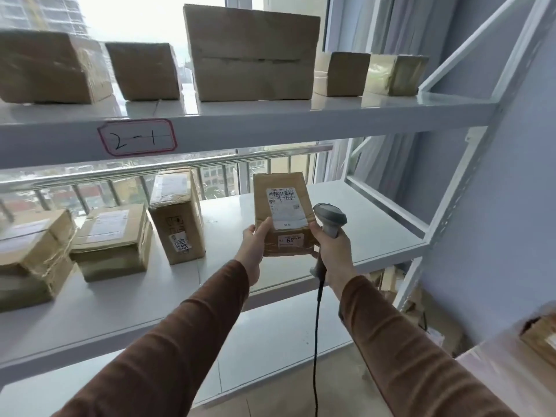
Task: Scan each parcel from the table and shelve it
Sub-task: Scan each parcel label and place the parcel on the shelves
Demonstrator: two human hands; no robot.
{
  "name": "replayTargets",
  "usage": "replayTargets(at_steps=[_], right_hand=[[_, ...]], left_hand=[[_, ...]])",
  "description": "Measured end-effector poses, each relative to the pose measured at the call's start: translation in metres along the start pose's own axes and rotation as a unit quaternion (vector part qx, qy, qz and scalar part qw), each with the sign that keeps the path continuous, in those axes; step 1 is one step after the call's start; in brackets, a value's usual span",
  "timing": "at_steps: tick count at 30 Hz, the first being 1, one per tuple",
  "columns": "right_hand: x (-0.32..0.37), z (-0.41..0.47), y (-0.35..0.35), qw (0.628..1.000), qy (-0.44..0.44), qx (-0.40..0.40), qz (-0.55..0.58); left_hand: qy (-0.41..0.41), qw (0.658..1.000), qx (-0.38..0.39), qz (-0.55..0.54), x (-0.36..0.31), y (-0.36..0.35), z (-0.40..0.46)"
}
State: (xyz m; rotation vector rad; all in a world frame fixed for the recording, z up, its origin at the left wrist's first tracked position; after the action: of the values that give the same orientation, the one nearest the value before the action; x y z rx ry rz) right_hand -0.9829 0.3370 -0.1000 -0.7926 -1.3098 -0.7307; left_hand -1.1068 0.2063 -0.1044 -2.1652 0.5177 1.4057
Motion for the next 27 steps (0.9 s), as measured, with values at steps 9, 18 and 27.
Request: replayTargets(at_steps=[9, 18, 27], right_hand=[[-0.047, 0.067, -0.095, 0.996, -0.055, 0.066, -0.032], [-0.084, 0.123, -0.15, 0.99, -0.092, 0.106, -0.02], [-0.088, 0.13, -0.161, 0.992, -0.089, 0.08, -0.028]], left_hand=[[0.024, 0.998, -0.064, 0.008, -0.004, 0.068, 0.08], [0.06, 0.991, -0.115, -0.029, 0.0, 0.106, 0.145], [0.067, 0.99, -0.121, 0.016, -0.004, 0.118, 0.158]])
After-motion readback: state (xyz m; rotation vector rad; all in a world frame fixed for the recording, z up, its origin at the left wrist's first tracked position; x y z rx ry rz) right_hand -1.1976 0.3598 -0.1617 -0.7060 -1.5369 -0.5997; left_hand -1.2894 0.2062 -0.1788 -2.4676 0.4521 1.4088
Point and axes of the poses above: each hand's wrist, its own z-axis towards the middle knuckle, its own y-axis out of the back of the hand, x = y × z, the point moved 4 cm from there along z, towards the middle knuckle, and after that the axes turned 9 degrees about y, right-handed, at the moved point
